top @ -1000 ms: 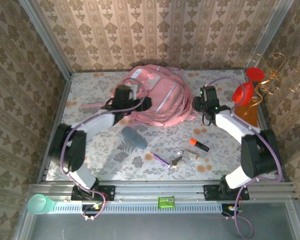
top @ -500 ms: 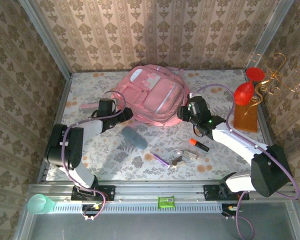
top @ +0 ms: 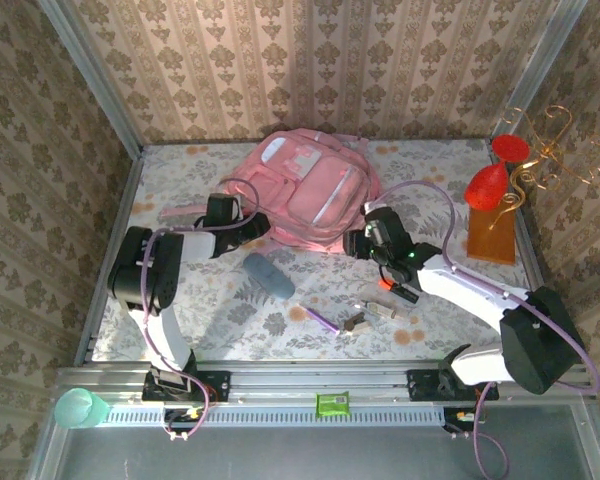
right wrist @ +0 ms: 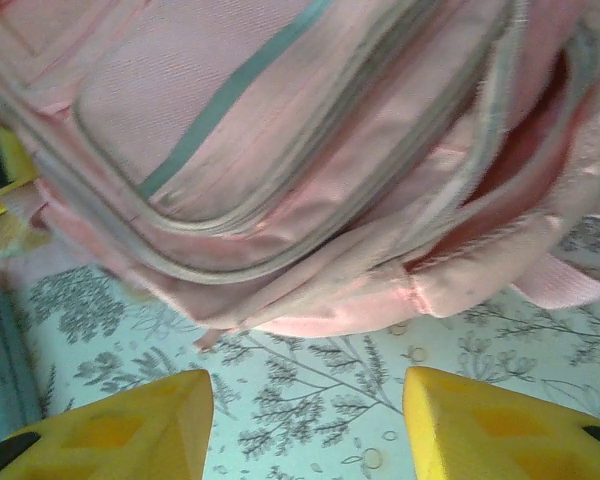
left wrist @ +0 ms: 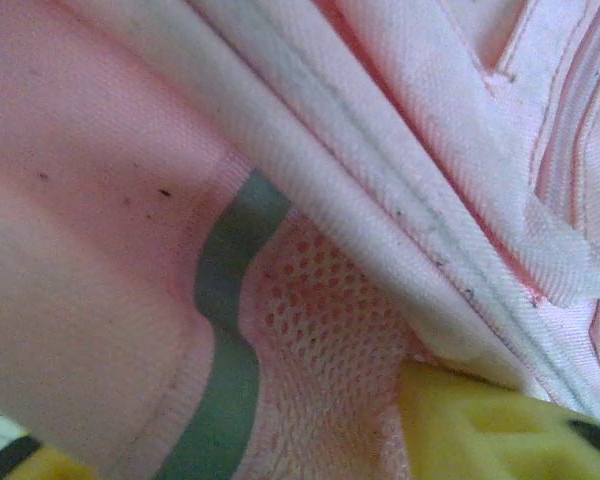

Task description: Pack the student bag

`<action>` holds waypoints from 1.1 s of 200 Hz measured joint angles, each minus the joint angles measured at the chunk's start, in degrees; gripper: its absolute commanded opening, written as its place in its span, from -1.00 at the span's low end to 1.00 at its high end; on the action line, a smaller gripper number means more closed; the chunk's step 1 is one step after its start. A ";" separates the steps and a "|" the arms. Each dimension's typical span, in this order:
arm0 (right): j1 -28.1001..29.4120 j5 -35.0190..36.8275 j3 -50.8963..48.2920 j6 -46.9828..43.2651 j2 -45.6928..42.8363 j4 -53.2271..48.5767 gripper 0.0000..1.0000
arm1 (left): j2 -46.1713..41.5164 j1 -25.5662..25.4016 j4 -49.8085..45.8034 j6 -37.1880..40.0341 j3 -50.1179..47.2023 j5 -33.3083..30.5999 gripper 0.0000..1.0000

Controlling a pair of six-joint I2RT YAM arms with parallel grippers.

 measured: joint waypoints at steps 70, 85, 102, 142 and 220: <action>7.50 -5.38 0.00 -4.83 5.35 7.63 0.11 | -2.54 -1.44 4.39 -5.68 -2.60 2.56 -1.00; 8.87 -6.45 0.00 -5.77 7.76 9.40 0.03 | -5.01 -2.36 4.02 -6.86 -3.19 2.93 -1.00; 10.21 -7.63 0.00 -6.34 10.36 12.39 -0.05 | -7.69 -3.45 3.54 -7.63 -3.19 3.15 -1.00; 13.92 -6.25 -0.13 -7.17 16.61 22.10 -0.11 | -11.32 -5.38 2.08 -8.61 -3.17 3.28 -1.00; 19.32 10.19 1.77 -12.68 31.98 37.16 -0.03 | -12.31 -7.10 -2.58 -8.85 -1.86 3.30 -1.00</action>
